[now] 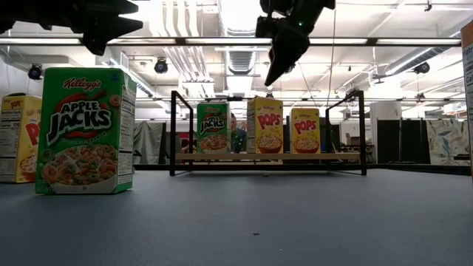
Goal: Stack cereal on shelf
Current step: Stack the bottom yellow cereal box on the shelf
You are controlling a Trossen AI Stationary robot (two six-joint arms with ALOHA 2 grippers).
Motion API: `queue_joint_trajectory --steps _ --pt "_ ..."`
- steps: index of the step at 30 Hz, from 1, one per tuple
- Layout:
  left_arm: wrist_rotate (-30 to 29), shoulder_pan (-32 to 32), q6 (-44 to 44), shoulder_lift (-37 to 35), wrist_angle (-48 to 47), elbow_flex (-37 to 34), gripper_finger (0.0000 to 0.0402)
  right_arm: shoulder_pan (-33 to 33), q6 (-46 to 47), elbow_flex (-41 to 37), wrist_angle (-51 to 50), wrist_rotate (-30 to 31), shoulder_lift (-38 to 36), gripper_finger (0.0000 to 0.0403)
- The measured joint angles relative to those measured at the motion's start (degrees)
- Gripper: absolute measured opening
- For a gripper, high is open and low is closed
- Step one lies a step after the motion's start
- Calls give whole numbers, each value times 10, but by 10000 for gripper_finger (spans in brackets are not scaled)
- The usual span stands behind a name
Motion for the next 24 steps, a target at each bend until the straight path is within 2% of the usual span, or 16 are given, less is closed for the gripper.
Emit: queue_joint_trajectory --steps 7,14,20,24 --pt "0 0 4 7 1 0 190 -22 -15 0 18 0 23 289" --pt "0 0 6 10 2 0 190 -29 -64 0 17 0 56 323" --pt "0 0 6 10 2 0 190 -30 -93 0 20 0 75 321" --pt "0 0 6 10 2 0 190 -30 -94 0 15 0 75 297"
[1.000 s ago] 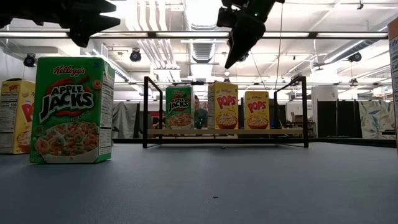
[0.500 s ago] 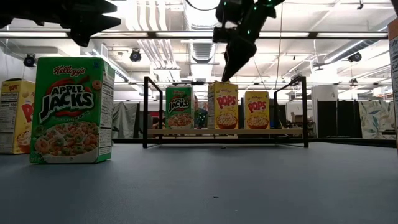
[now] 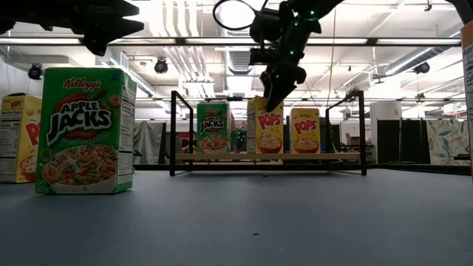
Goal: Stack cereal on shelf
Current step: Stack the bottom yellow cereal box on the shelf
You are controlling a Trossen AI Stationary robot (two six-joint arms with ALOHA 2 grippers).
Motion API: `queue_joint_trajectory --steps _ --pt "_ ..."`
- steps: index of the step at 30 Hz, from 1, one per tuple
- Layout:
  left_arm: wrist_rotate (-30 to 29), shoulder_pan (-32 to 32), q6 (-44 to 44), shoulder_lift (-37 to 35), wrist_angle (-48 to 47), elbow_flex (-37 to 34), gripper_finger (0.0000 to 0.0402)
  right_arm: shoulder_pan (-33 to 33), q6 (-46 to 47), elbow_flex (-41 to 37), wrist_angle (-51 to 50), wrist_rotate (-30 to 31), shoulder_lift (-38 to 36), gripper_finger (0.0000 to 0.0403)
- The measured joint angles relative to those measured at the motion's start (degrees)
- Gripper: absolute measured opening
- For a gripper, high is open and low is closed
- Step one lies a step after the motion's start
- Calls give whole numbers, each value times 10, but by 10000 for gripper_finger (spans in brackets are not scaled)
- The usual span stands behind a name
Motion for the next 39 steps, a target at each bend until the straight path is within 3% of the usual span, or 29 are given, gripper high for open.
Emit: queue_joint_trajectory --steps 9,15,26,39 --pt "0 0 0 0 0 0 190 0 7 0 -3 0 -1 209" --pt "0 0 0 0 0 0 190 0 22 1 -5 0 -1 176" --pt "0 0 -2 0 -1 -1 190 -9 92 2 -89 0 -25 166" --pt "0 0 -9 0 -5 -2 190 -91 116 -53 -103 -3 -96 148"
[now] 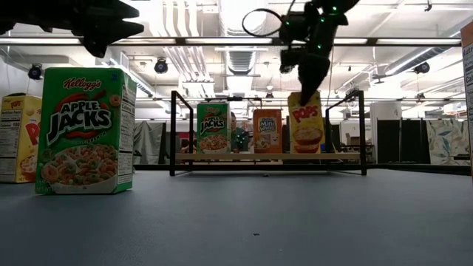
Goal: Stack cereal on shelf
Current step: Stack the bottom yellow cereal box on the shelf
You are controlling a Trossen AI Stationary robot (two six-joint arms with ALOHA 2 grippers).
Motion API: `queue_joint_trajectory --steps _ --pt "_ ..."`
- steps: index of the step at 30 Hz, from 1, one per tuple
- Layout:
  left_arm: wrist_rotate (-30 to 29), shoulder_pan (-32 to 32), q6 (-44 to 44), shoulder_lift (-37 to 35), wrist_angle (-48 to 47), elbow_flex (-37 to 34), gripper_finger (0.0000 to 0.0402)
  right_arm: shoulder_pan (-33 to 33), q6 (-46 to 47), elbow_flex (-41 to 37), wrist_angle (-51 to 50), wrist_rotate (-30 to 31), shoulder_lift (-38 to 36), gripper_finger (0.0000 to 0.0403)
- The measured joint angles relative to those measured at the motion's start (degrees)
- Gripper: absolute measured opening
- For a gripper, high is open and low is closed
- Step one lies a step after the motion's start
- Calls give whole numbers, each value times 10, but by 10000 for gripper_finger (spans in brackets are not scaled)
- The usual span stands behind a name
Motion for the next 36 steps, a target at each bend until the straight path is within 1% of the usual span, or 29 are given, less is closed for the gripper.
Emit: queue_joint_trajectory --steps 7,10,14,19,29,31,36 --pt "0 0 -4 0 0 0 190 -27 -24 -75 64 -3 -30 150" --pt "0 0 -5 2 0 0 190 -31 -33 -89 74 -5 -35 150" --pt "0 0 -5 7 0 0 190 -32 -57 -101 95 -26 -38 150" --pt "0 0 -4 9 0 0 190 -31 -58 -103 107 -27 -38 159" --pt "0 0 -4 9 0 0 190 -31 -58 -104 106 -20 -38 220" --pt "0 0 -4 9 0 0 190 -31 -57 -97 97 -9 -38 229" --pt "0 0 -4 9 0 0 190 -28 -36 -56 66 -6 -40 239"
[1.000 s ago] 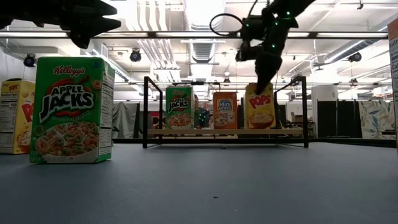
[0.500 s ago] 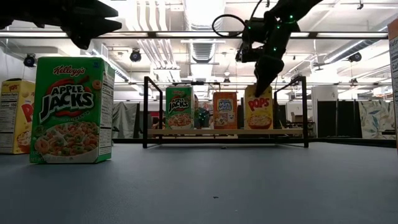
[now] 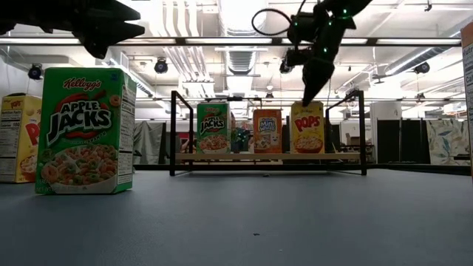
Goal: Stack cereal on shelf
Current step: Stack the bottom yellow cereal box on the shelf
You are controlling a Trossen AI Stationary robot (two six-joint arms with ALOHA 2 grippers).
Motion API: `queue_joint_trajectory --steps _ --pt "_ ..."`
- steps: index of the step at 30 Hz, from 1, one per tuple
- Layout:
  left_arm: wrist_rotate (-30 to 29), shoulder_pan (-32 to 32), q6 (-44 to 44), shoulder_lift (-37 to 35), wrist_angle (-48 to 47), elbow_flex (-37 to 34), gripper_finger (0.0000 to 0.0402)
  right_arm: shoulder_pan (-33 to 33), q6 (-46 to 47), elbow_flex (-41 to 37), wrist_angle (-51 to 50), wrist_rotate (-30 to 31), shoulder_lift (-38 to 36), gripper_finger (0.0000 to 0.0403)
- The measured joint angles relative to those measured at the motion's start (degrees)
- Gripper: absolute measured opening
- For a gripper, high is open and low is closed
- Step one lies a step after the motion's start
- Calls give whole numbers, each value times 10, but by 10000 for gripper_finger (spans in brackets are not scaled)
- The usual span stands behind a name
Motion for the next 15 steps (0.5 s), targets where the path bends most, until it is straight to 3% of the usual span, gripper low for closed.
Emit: queue_joint_trajectory --steps 7,15 --pt "0 0 0 1 0 0 190 18 33 48 -51 -1 -7 204" --pt "0 0 0 2 0 0 190 22 50 28 -71 43 -16 96"
